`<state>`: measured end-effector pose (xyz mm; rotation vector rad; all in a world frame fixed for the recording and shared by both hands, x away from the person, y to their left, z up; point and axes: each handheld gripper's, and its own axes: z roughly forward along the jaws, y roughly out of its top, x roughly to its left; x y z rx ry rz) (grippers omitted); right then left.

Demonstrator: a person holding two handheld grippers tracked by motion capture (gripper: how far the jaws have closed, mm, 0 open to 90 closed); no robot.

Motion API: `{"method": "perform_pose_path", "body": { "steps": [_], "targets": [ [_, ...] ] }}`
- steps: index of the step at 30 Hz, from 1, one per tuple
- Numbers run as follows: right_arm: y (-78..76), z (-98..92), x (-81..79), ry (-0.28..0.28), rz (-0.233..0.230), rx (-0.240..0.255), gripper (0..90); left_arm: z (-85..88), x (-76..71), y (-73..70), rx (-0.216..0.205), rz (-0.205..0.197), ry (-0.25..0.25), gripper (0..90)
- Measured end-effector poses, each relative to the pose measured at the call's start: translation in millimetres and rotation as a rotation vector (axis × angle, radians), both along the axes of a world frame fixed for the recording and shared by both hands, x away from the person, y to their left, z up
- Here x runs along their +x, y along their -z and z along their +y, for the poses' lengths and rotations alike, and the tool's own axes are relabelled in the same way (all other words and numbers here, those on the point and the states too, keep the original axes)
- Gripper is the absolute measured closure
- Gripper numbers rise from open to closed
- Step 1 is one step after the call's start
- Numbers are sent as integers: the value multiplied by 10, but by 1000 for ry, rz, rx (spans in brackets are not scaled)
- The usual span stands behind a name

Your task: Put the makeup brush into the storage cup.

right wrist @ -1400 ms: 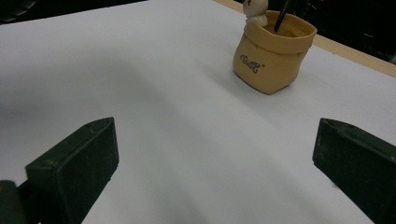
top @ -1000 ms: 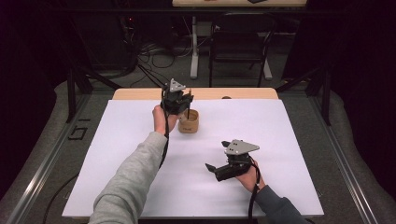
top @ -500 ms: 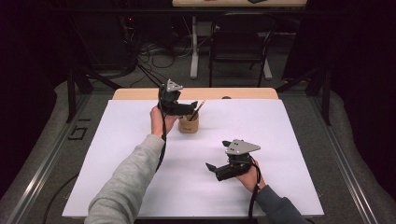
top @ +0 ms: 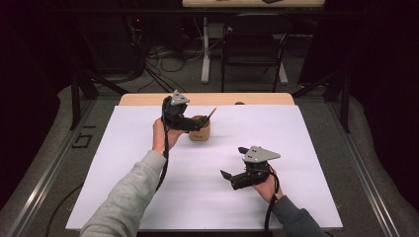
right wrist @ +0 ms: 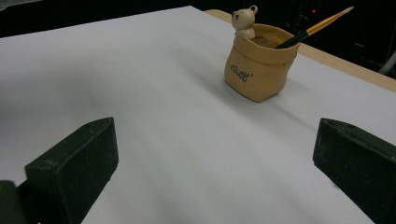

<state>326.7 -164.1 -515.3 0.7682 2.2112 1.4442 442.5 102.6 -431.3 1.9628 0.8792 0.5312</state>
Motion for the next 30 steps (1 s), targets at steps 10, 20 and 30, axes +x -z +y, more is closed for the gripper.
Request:
{"method": "perform_pose_path", "body": {
  "steps": [10, 20, 30],
  "targets": [
    [-15, -51, -25, 27, 3, -12, 0, 146, -267, 15, 10, -25, 41, 25],
    [-29, -66, -57, 16, -16, 6, 0, 296, -511, 54, -3, -79, 78, 2],
    [-80, -93, -108, 11, -39, 21, 0, 541, -721, 192, -18, -106, 79, 1]
  ]
}}
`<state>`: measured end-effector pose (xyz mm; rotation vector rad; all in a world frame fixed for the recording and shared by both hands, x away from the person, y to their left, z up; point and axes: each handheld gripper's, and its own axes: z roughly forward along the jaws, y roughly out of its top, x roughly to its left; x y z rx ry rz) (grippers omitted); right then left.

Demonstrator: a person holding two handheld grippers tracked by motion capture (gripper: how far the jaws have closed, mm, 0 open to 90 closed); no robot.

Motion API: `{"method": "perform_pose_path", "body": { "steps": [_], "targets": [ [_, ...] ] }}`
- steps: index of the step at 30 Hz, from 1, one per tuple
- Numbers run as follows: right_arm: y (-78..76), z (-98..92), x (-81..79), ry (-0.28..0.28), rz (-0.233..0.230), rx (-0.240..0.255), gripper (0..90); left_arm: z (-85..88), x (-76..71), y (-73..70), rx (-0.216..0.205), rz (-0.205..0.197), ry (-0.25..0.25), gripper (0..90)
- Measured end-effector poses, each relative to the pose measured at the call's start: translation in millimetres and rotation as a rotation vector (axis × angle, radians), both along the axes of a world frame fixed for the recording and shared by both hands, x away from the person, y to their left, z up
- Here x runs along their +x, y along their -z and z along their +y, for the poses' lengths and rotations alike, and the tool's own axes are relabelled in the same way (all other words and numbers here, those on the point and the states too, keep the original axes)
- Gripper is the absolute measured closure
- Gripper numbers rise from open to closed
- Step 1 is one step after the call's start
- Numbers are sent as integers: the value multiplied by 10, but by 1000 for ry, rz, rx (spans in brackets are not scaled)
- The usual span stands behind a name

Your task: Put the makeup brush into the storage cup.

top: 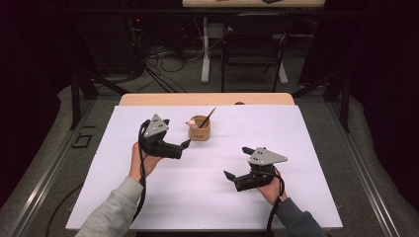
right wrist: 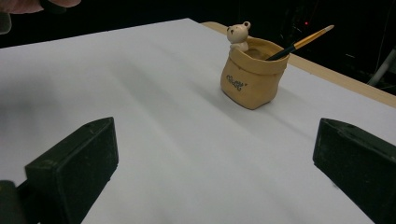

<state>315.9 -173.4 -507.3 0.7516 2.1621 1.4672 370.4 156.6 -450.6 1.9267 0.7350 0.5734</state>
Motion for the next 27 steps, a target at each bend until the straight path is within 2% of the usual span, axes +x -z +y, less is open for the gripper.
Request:
{"method": "perform_pose_path", "body": {
  "steps": [13, 22, 24, 27],
  "targets": [
    [-39, -88, -70, 15, -28, 7, 0, 387, -225, 228, -38, -60, -33, 0],
    [-47, -190, -126, 36, -33, 3, 0, 584, -339, 401, -51, -50, -69, 0],
    [-47, -207, -140, 39, -35, 1, 0, 623, -357, 436, -56, -49, -68, 0],
    [-44, -229, -159, 49, -40, 7, 0, 678, -384, 489, -86, -50, -48, 0]
  ]
}}
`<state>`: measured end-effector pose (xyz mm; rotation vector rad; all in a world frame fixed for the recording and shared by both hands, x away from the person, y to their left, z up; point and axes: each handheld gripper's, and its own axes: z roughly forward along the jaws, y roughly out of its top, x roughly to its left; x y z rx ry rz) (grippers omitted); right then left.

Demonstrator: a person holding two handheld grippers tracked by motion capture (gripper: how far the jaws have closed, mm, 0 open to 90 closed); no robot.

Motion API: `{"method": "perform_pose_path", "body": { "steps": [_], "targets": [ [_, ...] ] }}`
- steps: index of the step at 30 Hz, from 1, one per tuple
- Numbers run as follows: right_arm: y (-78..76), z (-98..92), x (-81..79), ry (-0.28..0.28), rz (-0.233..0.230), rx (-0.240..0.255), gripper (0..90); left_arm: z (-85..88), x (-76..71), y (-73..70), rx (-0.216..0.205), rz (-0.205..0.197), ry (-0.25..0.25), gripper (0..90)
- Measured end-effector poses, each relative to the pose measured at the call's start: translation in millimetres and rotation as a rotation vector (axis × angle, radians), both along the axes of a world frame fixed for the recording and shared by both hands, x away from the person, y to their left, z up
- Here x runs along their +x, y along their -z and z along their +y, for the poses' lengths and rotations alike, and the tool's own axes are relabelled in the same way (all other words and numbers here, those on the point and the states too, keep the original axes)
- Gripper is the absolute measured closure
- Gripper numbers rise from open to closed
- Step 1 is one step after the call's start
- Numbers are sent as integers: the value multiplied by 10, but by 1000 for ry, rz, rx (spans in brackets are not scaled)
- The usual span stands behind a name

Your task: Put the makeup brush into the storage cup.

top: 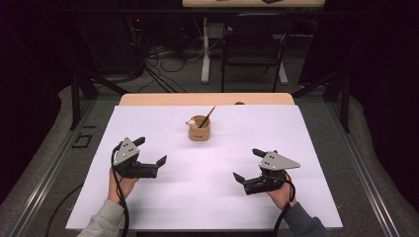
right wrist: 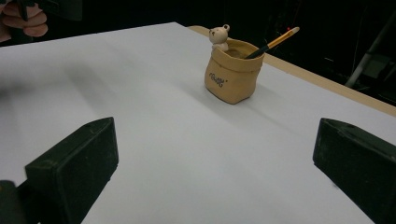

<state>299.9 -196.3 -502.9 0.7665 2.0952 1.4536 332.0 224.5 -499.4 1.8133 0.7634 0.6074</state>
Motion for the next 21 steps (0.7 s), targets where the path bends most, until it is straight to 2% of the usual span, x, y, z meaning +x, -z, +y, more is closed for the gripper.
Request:
{"method": "perform_pose_path", "body": {
  "steps": [4, 8, 11, 16, 21],
  "targets": [
    [-13, -31, -32, 4, -1, -6, 0, 48, -27, 53, -17, -7, 19, 0],
    [-16, -58, -79, 7, -9, -5, 0, 81, -66, 114, -5, -8, 8, 0],
    [-15, -85, -99, 9, -4, -8, 0, 110, -97, 158, -6, -10, 15, 0],
    [2, -108, -132, 16, 2, -14, 0, 169, -139, 253, 4, 11, 40, 0],
    [14, -124, -163, 23, 3, -19, 0, 213, -190, 288, 14, 13, 51, 0]
  ]
}}
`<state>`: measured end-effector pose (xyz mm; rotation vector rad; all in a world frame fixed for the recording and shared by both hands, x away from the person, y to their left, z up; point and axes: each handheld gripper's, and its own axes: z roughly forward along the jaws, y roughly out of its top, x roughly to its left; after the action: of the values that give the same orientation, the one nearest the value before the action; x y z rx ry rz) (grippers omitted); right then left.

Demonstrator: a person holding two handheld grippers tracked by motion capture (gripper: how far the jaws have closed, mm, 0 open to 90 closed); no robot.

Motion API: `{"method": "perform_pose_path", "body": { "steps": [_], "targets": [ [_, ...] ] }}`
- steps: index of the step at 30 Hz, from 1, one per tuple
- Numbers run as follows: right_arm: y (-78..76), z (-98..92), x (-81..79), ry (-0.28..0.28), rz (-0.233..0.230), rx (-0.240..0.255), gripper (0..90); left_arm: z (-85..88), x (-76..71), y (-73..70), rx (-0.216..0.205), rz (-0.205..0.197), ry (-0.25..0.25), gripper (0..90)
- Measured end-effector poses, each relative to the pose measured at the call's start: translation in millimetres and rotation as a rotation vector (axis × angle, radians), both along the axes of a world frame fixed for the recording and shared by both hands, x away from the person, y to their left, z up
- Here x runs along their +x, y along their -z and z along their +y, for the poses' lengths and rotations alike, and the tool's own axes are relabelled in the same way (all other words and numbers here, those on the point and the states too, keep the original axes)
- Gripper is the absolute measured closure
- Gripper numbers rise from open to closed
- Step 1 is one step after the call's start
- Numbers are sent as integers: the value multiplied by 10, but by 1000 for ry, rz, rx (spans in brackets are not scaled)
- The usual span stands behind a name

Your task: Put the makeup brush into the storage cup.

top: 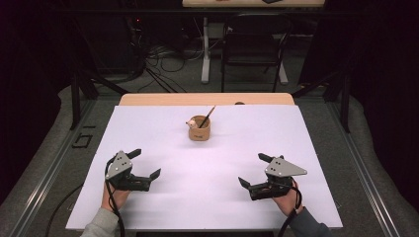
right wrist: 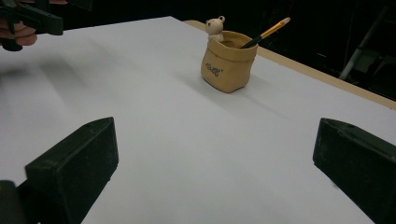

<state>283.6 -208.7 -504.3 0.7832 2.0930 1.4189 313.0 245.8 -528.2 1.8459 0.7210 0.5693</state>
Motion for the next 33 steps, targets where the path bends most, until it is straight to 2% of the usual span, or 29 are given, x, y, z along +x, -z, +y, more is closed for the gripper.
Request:
{"method": "perform_pose_path", "body": {
  "steps": [2, 6, 10, 15, 19, 23, 26, 33],
  "targets": [
    [-6, -14, -24, 7, 0, -9, 0, 8, -26, 14, 6, -3, 13, 0],
    [13, -45, -71, 10, 2, -9, 0, 21, -80, 62, 41, 19, 27, 0],
    [25, -81, -104, 16, 6, -15, 0, 40, -116, 71, 39, 23, 32, 0],
    [43, -142, -165, 39, 3, -21, 0, 67, -172, 74, 9, 6, 27, 0],
    [58, -192, -228, 50, 10, -38, 0, 70, -225, 87, 20, -2, 29, 0],
    [81, -222, -289, 59, 13, -59, 0, 67, -268, 112, 18, 10, 39, 0],
    [92, -246, -317, 60, 14, -59, 0, 57, -285, 129, 42, 11, 47, 0],
    [112, -290, -370, 67, 33, -61, 0, 42, -279, 141, 57, 8, 50, 0]
  ]
}}
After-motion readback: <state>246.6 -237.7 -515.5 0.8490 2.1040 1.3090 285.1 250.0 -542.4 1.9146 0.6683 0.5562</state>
